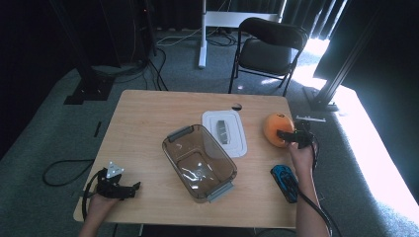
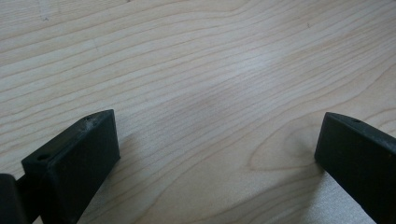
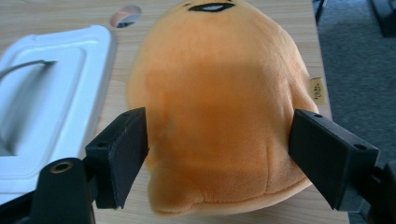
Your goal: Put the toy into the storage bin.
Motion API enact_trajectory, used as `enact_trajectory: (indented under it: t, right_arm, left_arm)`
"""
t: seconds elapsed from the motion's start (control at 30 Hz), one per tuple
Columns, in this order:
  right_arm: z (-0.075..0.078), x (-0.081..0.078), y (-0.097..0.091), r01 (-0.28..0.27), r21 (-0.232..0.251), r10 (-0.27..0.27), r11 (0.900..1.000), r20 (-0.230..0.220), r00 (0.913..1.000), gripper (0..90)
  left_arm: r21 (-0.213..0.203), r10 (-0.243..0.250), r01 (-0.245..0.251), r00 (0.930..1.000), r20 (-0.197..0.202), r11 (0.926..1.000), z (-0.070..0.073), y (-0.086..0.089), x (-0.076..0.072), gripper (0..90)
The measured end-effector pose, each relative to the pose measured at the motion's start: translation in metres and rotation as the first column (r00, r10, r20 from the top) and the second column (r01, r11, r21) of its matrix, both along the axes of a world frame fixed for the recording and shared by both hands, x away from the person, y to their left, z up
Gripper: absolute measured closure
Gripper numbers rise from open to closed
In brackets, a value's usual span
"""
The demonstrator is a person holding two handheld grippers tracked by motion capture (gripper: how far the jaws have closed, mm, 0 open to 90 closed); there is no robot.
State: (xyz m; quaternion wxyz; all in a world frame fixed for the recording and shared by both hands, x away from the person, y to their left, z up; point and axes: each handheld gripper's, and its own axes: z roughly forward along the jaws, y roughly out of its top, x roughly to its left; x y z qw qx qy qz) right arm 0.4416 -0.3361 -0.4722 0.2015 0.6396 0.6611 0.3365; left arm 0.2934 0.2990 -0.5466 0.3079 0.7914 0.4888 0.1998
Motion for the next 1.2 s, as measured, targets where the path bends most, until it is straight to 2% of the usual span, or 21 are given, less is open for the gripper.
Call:
enact_trajectory:
  t: [0.1, 0.3, 0.4, 0.5, 0.53, 0.6, 0.7, 0.77, 0.83, 0.87, 0.93, 1.03, 1.2]
  right_arm:
    - [-0.003, 0.002, 0.001, 0.019, -0.020, -0.019, 0.9996, -0.014, 0.9997, 19.9]
    - [-0.009, 0.005, 0.001, 0.035, -0.013, -0.036, 0.9993, -0.050, 0.9981, 22.2]
    - [-0.012, 0.006, -0.001, 0.033, 0.005, -0.033, 0.9994, -0.073, 0.9968, 23.6]
    - [-0.015, 0.006, 0.000, 0.011, 0.005, -0.011, 0.9999, -0.071, 0.9974, 26.4]
    - [-0.016, 0.006, 0.000, 0.006, 0.010, -0.005, 0.9999, -0.063, 0.9980, 30.9]
    - [-0.019, 0.004, -0.001, -0.013, 0.013, 0.014, 0.9998, -0.044, 0.9989, 32.8]
    - [-0.021, 0.001, 0.000, -0.049, -0.020, 0.049, 0.9986, -0.022, 0.9986, 43.1]
    - [-0.020, 0.000, 0.002, -0.064, -0.032, 0.063, 0.9975, -0.030, 0.9976, 50.8]
    - [-0.020, 0.000, 0.003, -0.066, -0.040, 0.065, 0.9971, -0.029, 0.9975, 54.0]
    - [-0.017, -0.002, 0.005, -0.059, -0.053, 0.057, 0.9969, -0.027, 0.9980, 62.1]
    - [-0.014, -0.004, 0.004, -0.042, -0.043, 0.042, 0.9982, -0.015, 0.9990, 69.2]
    - [-0.010, -0.007, 0.002, -0.028, -0.017, 0.028, 0.9995, 0.000, 0.9996, 74.9]
    - [-0.003, -0.014, 0.000, -0.036, -0.010, 0.036, 0.9993, 0.014, 0.9993, 77.1]
  left_arm:
    - [0.000, 0.000, 0.000, 1.0000, 0.000, 1.0000, 0.000, 0.000, 0.000, 0.2]
    - [0.000, 0.000, 0.000, 1.0000, 0.000, 1.0000, 0.000, 0.000, 0.000, 0.2]
    - [0.000, 0.000, 0.000, 1.0000, 0.000, 1.0000, 0.000, 0.000, 0.000, 0.2]
    - [0.000, 0.000, 0.000, 1.0000, 0.000, 1.0000, 0.000, 0.000, 0.000, 0.2]
    - [0.000, 0.000, 0.000, 1.0000, 0.000, 1.0000, 0.000, 0.000, 0.000, 0.2]
    - [0.000, 0.000, 0.000, 1.0000, 0.000, 1.0000, 0.000, 0.000, 0.000, 0.2]
    - [0.000, 0.000, 0.000, 1.0000, 0.000, 1.0000, 0.000, 0.000, 0.000, 0.2]
    - [0.000, 0.000, 0.000, 1.0000, 0.000, 1.0000, 0.000, 0.000, 0.000, 0.2]
    - [0.000, 0.000, 0.000, 1.0000, 0.000, 1.0000, 0.000, 0.000, 0.000, 0.2]
    - [0.000, 0.000, 0.000, 1.0000, 0.000, 1.0000, 0.000, 0.000, 0.000, 0.2]
    - [0.000, 0.000, 0.000, 1.0000, 0.000, 1.0000, 0.000, 0.000, 0.000, 0.2]
    - [0.000, 0.000, 0.000, 1.0000, 0.000, 1.0000, 0.000, 0.000, 0.000, 0.2]
    - [0.000, 0.000, 0.000, 1.0000, 0.000, 1.0000, 0.000, 0.000, 0.000, 0.2]
